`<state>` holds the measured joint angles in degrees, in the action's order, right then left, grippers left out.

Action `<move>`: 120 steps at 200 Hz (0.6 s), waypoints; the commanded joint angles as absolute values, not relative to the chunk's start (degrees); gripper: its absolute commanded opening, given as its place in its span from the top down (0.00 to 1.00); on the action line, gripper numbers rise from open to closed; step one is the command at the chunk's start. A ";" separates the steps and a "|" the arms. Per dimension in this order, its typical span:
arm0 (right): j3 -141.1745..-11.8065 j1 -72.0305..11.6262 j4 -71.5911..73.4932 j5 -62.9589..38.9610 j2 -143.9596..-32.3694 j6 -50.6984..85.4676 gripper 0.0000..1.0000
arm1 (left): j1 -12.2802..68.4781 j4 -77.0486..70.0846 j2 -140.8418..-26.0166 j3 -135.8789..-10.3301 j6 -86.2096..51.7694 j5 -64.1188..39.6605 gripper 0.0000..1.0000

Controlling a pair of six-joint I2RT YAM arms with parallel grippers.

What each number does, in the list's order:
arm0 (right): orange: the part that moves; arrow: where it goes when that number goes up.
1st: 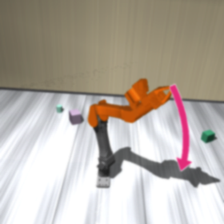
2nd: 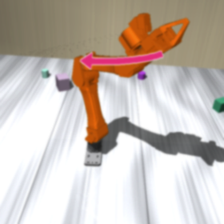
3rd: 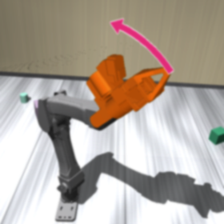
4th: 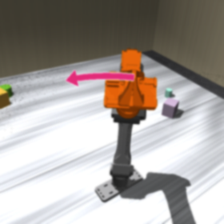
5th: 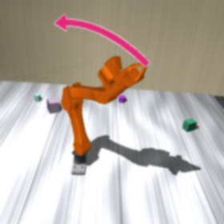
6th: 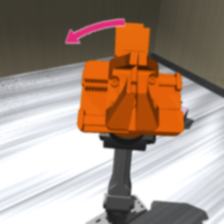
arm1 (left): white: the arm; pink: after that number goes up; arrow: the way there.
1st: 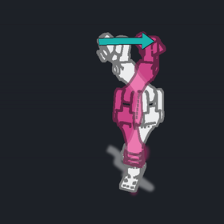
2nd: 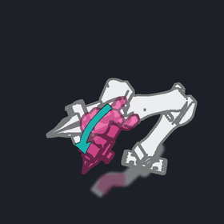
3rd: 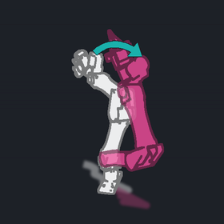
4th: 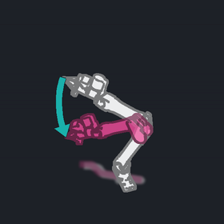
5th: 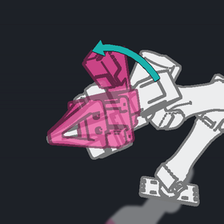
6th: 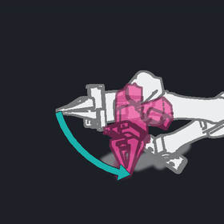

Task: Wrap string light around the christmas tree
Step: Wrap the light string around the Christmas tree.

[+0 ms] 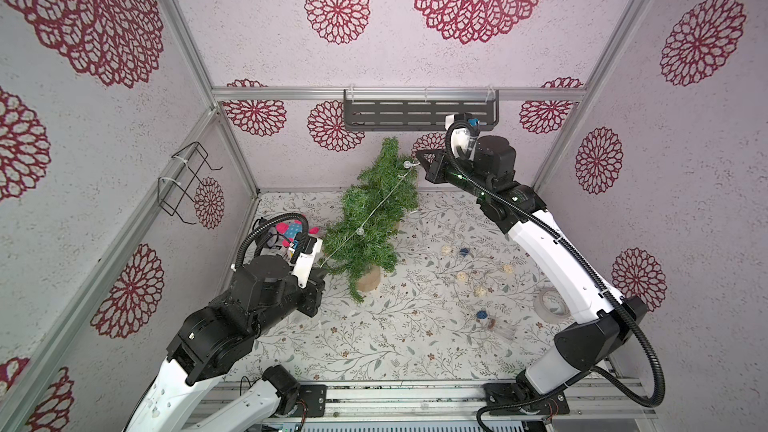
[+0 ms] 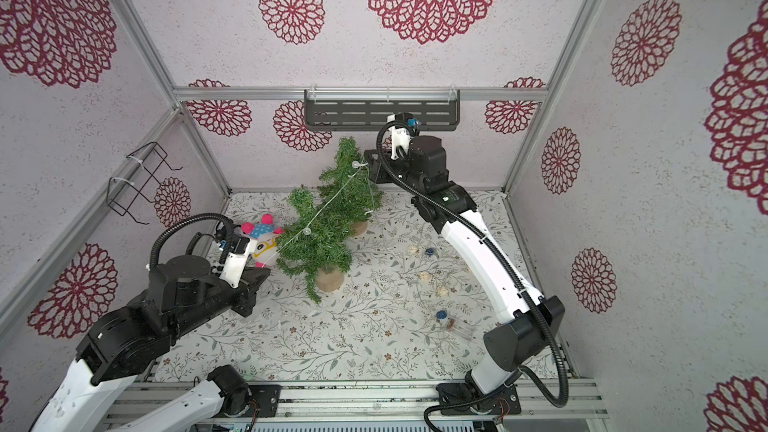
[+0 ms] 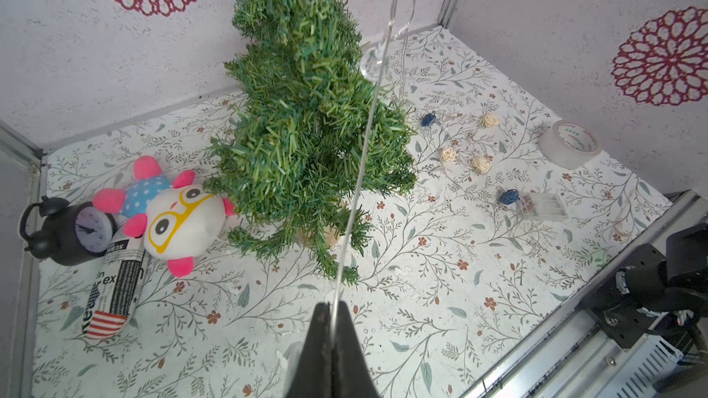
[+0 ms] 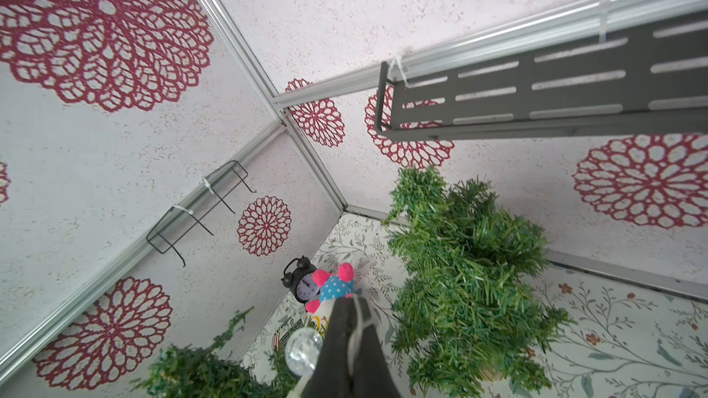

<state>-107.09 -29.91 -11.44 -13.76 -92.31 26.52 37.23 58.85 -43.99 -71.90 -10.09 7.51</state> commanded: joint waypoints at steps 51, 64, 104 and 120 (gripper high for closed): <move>-121.58 -29.99 -9.40 -12.36 -97.63 25.07 1.00 | 33.27 53.39 -50.25 -81.82 -3.03 7.69 1.00; -124.59 -29.97 -9.88 -12.57 -99.97 25.52 1.00 | 30.96 53.26 -53.01 -84.26 -2.75 7.56 1.00; -130.90 -29.97 -10.07 -10.95 -105.04 25.93 1.00 | 21.92 53.70 -58.44 -90.54 -3.64 2.47 1.00; -131.53 -29.93 -9.26 -10.12 -106.17 26.25 1.00 | 17.86 54.27 -59.48 -91.71 -4.77 -0.95 1.00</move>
<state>-128.55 -29.91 -11.20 -12.16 -105.67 26.06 22.68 54.68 -58.96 -89.19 -4.40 4.40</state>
